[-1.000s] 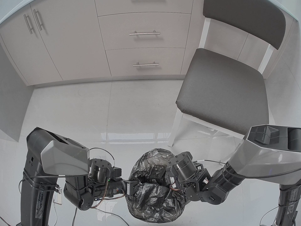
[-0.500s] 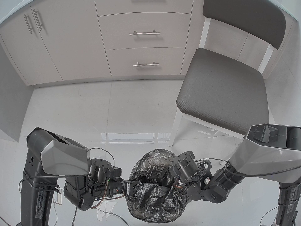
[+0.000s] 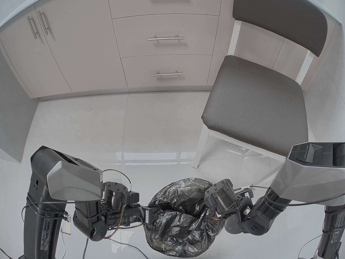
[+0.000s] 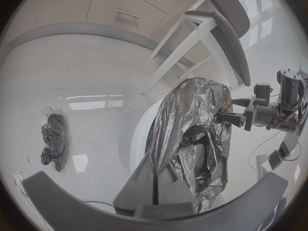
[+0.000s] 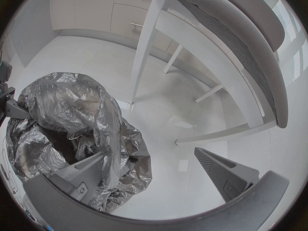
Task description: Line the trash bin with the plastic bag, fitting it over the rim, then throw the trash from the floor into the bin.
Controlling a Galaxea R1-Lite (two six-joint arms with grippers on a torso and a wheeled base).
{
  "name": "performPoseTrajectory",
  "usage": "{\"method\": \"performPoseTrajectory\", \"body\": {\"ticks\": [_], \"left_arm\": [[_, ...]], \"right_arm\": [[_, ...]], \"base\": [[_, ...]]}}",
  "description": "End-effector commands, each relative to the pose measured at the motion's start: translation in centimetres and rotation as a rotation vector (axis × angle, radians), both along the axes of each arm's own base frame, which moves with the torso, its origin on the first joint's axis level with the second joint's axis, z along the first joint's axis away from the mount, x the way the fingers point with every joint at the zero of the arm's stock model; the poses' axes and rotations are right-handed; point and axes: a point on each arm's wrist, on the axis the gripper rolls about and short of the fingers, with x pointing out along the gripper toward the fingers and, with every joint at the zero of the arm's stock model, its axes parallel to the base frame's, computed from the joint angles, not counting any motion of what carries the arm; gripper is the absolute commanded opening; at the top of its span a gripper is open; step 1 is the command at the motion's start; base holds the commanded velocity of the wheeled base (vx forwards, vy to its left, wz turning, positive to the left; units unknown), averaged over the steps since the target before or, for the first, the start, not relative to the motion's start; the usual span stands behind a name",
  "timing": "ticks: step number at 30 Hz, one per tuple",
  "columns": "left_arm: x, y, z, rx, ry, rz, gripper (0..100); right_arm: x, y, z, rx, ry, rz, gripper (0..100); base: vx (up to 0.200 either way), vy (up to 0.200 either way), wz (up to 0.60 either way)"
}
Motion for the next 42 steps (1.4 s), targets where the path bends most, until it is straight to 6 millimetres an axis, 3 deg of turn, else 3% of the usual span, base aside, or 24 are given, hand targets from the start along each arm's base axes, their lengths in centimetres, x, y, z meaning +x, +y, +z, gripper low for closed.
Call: {"method": "performPoseTrajectory", "body": {"ticks": [1,7,16,21,28,39,42], "left_arm": [[0.0,0.0,0.0,0.000,-0.002,-0.001,0],[0.5,0.0,0.0,-0.011,-0.007,0.009,0],[3.0,-0.9,0.4,-0.012,-0.015,0.022,0],[5.7,-1.4,0.8,-0.011,-0.020,0.044,0],[7.8,-2.5,1.2,-0.008,-0.018,0.045,0],[7.6,-2.4,1.4,0.000,-0.024,0.066,0],[6.6,-2.6,2.0,0.004,-0.028,0.057,0]], "right_arm": [[-0.2,-0.5,0.3,0.003,0.001,-0.010,100],[1.3,-1.3,0.3,0.028,0.001,-0.041,100],[3.2,-2.6,0.3,0.164,0.047,0.001,100],[4.4,-4.0,-0.9,0.184,0.038,-0.038,100],[4.6,-5.3,-2.0,0.197,0.044,-0.057,100],[4.2,-5.6,-2.0,0.221,0.041,-0.034,100],[4.1,-5.3,-1.8,0.223,0.037,-0.024,100]], "base": [[0.000,0.000,0.00],[0.000,0.000,0.00],[0.000,0.000,0.00],[0.000,0.000,0.00],[0.000,0.000,0.00],[0.000,0.000,0.00],[0.000,0.000,0.00]]}}
